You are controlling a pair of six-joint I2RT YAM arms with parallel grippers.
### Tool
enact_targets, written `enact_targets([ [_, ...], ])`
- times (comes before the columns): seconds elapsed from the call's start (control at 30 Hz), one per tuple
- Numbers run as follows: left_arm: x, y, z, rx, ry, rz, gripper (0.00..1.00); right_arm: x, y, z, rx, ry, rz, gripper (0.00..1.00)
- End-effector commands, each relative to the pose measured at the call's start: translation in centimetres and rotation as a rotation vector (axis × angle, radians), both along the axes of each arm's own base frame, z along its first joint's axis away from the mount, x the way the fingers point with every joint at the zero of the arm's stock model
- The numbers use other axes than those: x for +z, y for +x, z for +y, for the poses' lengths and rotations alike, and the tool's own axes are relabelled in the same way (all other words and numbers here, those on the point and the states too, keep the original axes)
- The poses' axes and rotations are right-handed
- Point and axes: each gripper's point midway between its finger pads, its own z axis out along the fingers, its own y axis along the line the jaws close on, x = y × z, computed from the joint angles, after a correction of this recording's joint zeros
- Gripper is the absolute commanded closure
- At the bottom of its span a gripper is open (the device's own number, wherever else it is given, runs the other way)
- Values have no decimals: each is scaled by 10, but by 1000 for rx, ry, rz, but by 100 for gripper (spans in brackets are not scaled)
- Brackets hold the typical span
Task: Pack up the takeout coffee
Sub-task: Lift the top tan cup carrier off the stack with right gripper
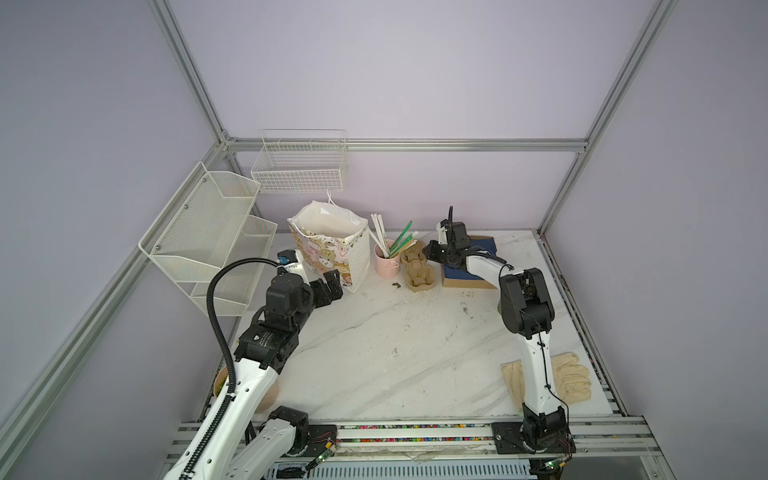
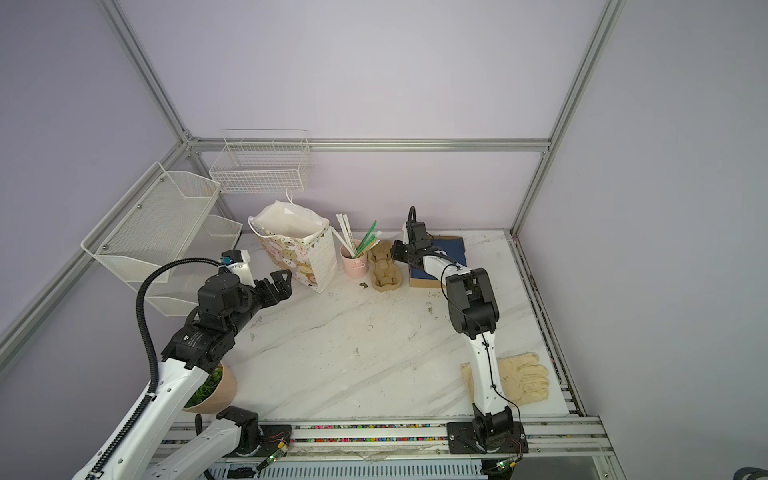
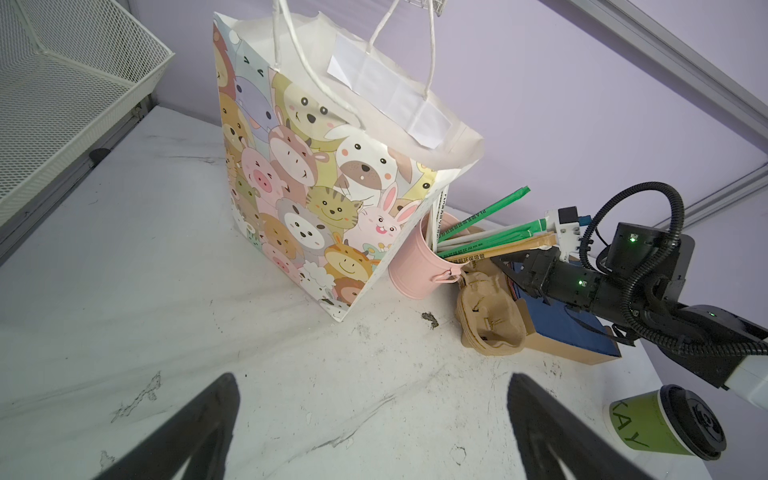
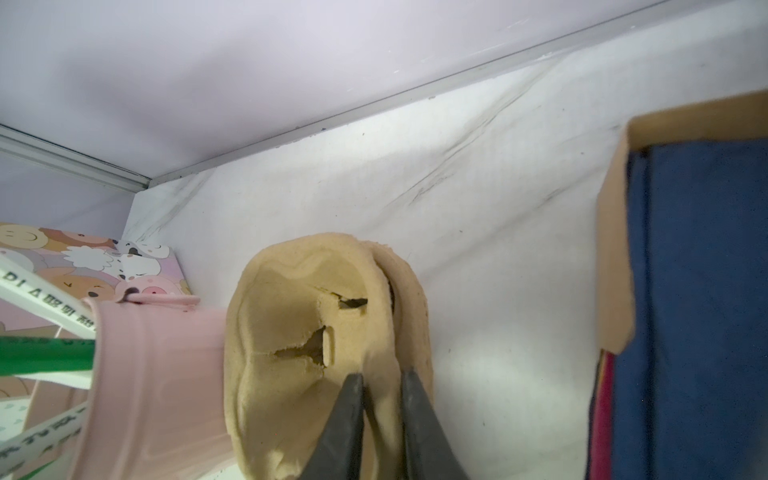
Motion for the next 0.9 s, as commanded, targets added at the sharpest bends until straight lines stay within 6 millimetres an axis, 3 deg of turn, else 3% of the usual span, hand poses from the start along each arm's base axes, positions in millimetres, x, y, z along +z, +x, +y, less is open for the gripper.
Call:
enact_targets([
  [0.0,-7,3,0,-1,-4,-4,0,19,0,-4,-7,-8,-39,84],
  [0.5,-7,4,1,1,-8,-5,0,41,1,-13,-26,-6,-75,99],
  [0.87,-7,4,2,5,-7,-4,0,45,2,-23,35,157,-77,100],
])
